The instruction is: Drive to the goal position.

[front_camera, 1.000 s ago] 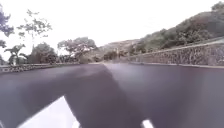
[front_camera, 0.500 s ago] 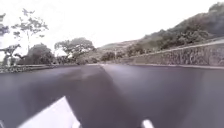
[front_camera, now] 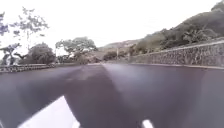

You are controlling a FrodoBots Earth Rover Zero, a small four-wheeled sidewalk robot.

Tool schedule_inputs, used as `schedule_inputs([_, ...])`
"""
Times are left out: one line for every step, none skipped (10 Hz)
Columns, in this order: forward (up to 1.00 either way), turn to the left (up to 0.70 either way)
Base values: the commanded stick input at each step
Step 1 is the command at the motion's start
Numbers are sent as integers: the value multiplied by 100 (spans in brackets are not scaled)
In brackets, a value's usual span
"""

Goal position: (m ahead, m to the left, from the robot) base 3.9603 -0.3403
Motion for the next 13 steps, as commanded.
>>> schedule_inputs([85,0])
schedule_inputs([85,0])
schedule_inputs([85,0])
schedule_inputs([85,0])
schedule_inputs([85,0])
schedule_inputs([85,0])
schedule_inputs([85,0])
schedule_inputs([85,0])
schedule_inputs([85,0])
schedule_inputs([85,0])
schedule_inputs([85,0])
schedule_inputs([85,0])
schedule_inputs([85,0])
